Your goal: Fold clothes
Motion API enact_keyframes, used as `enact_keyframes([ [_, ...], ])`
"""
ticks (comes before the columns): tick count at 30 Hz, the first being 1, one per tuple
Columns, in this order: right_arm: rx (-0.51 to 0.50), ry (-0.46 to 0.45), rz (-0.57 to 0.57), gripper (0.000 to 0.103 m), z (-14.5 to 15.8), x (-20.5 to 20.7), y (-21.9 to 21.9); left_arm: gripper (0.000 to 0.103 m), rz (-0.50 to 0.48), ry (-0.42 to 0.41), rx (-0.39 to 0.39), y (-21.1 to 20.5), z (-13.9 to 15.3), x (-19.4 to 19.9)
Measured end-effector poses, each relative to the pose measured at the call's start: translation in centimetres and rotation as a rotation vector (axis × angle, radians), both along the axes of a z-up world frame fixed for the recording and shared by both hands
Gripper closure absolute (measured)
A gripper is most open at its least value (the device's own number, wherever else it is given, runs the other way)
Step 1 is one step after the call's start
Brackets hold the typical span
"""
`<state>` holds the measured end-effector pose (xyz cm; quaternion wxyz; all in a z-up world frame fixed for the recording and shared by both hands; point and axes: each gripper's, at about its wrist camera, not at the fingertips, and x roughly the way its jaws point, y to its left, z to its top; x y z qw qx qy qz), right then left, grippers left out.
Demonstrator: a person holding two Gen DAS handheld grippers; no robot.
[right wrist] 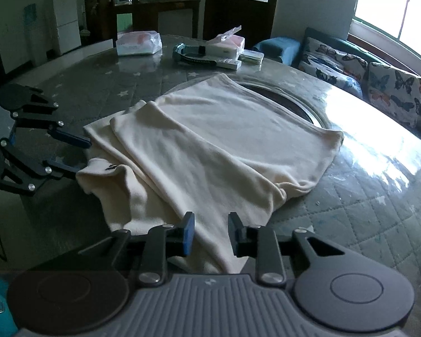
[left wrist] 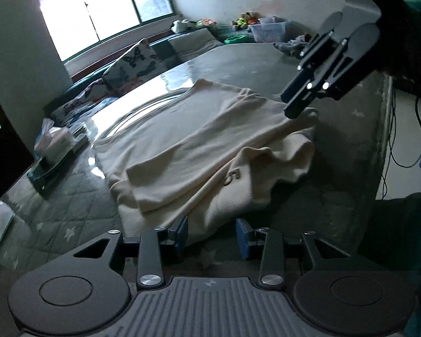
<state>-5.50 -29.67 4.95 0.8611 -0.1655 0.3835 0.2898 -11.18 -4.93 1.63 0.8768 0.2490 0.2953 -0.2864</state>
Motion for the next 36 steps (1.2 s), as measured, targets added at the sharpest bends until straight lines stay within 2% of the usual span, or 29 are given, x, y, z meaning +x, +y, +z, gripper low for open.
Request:
enact_keyframes([
  [2, -0.005, -0.002, 0.001, 0.071, 0.0, -0.1, -0.1, 0.063, -0.010, -0.009, 0.005, -0.3, -0.1, 0.0],
  [6, -0.017, -0.008, 0.009, 0.070, 0.1, -0.4, -0.2, 0.063, -0.014, -0.021, 0.003, -0.6, -0.3, 0.0],
  [8, -0.023, -0.010, 0.014, 0.059, 0.1, -0.6, -0.3, 0.063, -0.016, -0.024, 0.002, -0.8, -0.3, 0.1],
  [10, -0.029, -0.013, 0.018, 0.057, 0.2, -0.7, -0.3, 0.065, -0.017, -0.026, -0.001, -0.8, -0.3, 0.3],
  [13, -0.038, -0.017, 0.024, 0.057, 0.2, -1.0, -0.4, 0.079, -0.011, -0.027, -0.021, -0.8, 0.0, 0.6],
  [15, -0.048, -0.019, 0.036, 0.050, 0.2, -1.2, -0.5, 0.089, 0.003, -0.023, -0.050, -0.6, 0.5, 1.0],
  [16, -0.054, -0.023, 0.044, 0.044, 0.2, -1.3, -0.6, 0.090, 0.012, -0.023, -0.064, -0.5, 0.8, 1.3],
  [19, -0.079, -0.041, 0.094, 0.042, 0.1, -1.9, -0.5, 0.091, 0.042, -0.017, -0.116, -0.1, 1.8, 2.5],
  [23, -0.097, -0.051, 0.185, 0.034, -0.4, -2.8, 0.2, 0.092, 0.074, 0.008, -0.168, 0.0, 2.5, 4.3],
  [29, -0.107, -0.122, 0.255, 0.034, -1.7, -3.2, 2.5, 0.092, 0.088, 0.030, -0.190, 0.2, 2.5, 5.4],
  [33, -0.075, -0.128, 0.249, 0.042, -2.2, -2.4, 3.6, 0.088, 0.099, 0.046, -0.192, 0.6, 2.0, 5.2],
  [34, -0.066, -0.120, 0.245, 0.053, -2.3, -2.1, 3.7, 0.088, 0.099, 0.048, -0.194, 0.8, 1.9, 4.9],
  [36, -0.051, -0.104, 0.233, 0.063, -2.3, -1.7, 3.8, 0.081, 0.096, 0.039, -0.187, 1.0, 1.7, 4.3],
])
